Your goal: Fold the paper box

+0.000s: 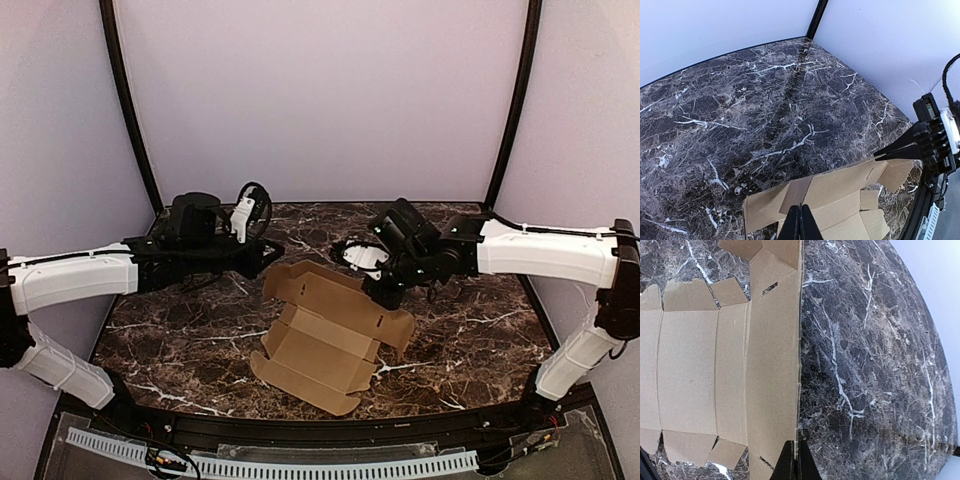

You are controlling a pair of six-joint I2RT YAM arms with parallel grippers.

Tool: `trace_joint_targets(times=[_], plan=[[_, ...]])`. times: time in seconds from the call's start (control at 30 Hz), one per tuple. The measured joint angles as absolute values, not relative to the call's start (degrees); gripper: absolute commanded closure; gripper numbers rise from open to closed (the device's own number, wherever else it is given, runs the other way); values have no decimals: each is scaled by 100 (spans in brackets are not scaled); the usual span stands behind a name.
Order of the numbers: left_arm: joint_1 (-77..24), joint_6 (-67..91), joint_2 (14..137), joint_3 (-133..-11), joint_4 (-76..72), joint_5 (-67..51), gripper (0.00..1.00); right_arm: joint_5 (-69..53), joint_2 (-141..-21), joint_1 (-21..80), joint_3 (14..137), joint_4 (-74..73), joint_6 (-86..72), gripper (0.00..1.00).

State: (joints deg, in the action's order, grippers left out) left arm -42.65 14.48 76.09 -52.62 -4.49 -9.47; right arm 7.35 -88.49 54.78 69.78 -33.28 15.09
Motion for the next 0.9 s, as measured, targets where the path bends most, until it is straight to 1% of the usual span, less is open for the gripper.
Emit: trace_joint_targets(times=[0.1, 0.37, 0.67, 0.9], plan=[[-4265, 1479, 7767, -5334, -346, -1013, 100, 1225, -8849, 5745, 6980, -3282, 1562, 100], [-4265, 1487, 7898, -5339, -204, -1085, 100, 1959, -8849, 6084, 6980, -3118, 1625, 100], [-4265, 1487, 8055, -5339, -189, -1267, 100, 2399, -8873, 6309, 6997, -2995, 1629, 100], [-4265, 1509, 8165, -5339, -217, -1422, 100, 2405, -8982, 6501, 7166, -2847, 1640, 100]])
